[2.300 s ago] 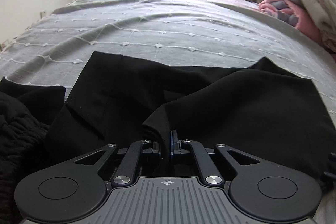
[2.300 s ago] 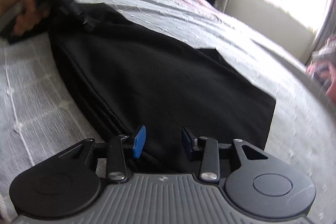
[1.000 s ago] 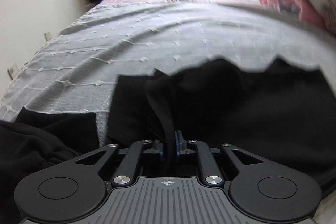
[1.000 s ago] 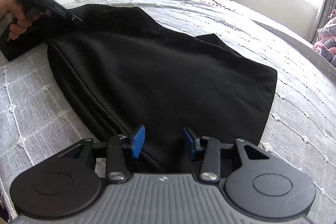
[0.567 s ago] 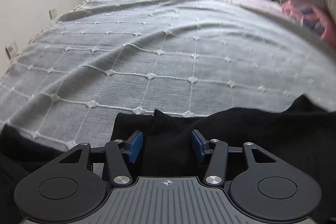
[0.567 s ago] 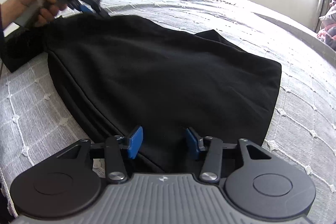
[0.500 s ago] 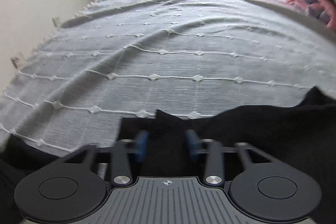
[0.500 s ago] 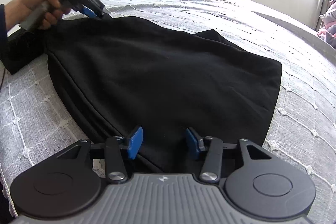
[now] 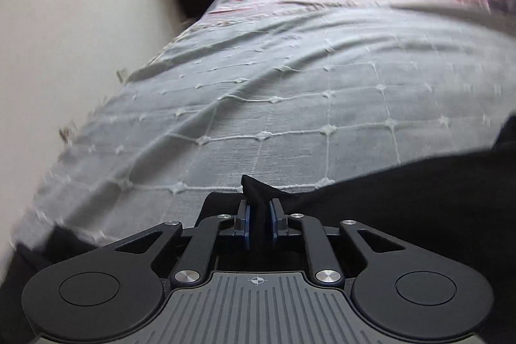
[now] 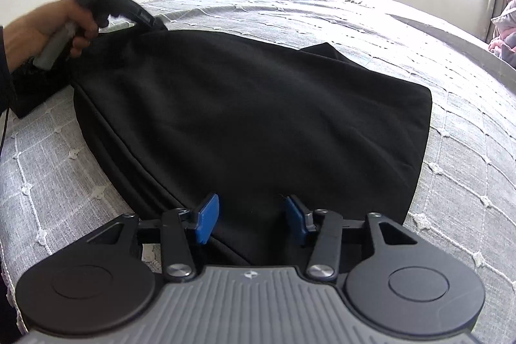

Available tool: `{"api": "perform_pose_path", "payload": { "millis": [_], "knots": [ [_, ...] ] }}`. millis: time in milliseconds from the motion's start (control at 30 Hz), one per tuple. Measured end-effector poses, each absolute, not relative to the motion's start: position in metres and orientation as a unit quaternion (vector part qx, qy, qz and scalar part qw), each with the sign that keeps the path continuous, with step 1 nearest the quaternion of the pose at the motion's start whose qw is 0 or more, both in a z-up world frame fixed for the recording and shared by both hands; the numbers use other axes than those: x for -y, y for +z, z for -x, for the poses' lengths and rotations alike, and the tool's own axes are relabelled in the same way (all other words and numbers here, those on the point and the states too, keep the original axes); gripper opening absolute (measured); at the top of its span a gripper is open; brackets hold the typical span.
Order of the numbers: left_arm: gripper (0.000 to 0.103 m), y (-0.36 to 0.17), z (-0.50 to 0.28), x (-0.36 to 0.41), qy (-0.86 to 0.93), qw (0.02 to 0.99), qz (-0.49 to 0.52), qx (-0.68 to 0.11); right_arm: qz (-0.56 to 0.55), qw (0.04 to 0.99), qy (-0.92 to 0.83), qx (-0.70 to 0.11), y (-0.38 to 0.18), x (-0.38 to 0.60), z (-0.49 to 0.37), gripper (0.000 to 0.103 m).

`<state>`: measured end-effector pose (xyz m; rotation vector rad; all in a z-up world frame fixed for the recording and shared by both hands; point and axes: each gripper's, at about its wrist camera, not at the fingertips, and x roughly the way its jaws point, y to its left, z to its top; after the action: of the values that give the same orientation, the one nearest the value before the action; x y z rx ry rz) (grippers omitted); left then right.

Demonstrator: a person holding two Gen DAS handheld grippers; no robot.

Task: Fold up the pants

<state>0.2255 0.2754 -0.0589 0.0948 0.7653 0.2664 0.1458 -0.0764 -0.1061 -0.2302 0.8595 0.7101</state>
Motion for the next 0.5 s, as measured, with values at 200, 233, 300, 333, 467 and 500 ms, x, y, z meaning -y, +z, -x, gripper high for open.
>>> {"api": "perform_pose_path", "payload": {
  "millis": [200, 233, 300, 333, 467, 500],
  "knots": [
    [0.027, 0.002, -0.182, -0.282, 0.174, 0.940, 0.028, -0.291, 0.031, 0.851, 0.344, -0.396, -0.085, 0.101, -0.152, 0.095],
    [0.027, 0.012, -0.174, -0.274, 0.166, 0.944, 0.029, -0.283, 0.010, 0.854, 0.344, -0.390, -0.079, 0.109, -0.154, 0.095],
    [0.027, 0.022, -0.157, -0.248, 0.131, 0.952, 0.030, -0.274, -0.031, 0.859, 0.330, -0.390, -0.073, 0.126, -0.162, 0.093],
    [0.027, 0.020, -0.152, -0.231, 0.105, 0.954, 0.029, -0.279, -0.045, 0.860, 0.316, -0.397, -0.074, 0.133, -0.166, 0.087],
    [0.027, -0.019, -0.138, -0.156, 0.024, 0.945, 0.014, -0.326, -0.056, 0.849, 0.259, -0.458, -0.095, 0.147, -0.180, 0.066],
    [0.027, -0.033, -0.136, -0.140, 0.013, 0.941, 0.003, -0.338, -0.053, 0.846, 0.253, -0.466, -0.099, 0.147, -0.180, 0.064]
  ]
}}
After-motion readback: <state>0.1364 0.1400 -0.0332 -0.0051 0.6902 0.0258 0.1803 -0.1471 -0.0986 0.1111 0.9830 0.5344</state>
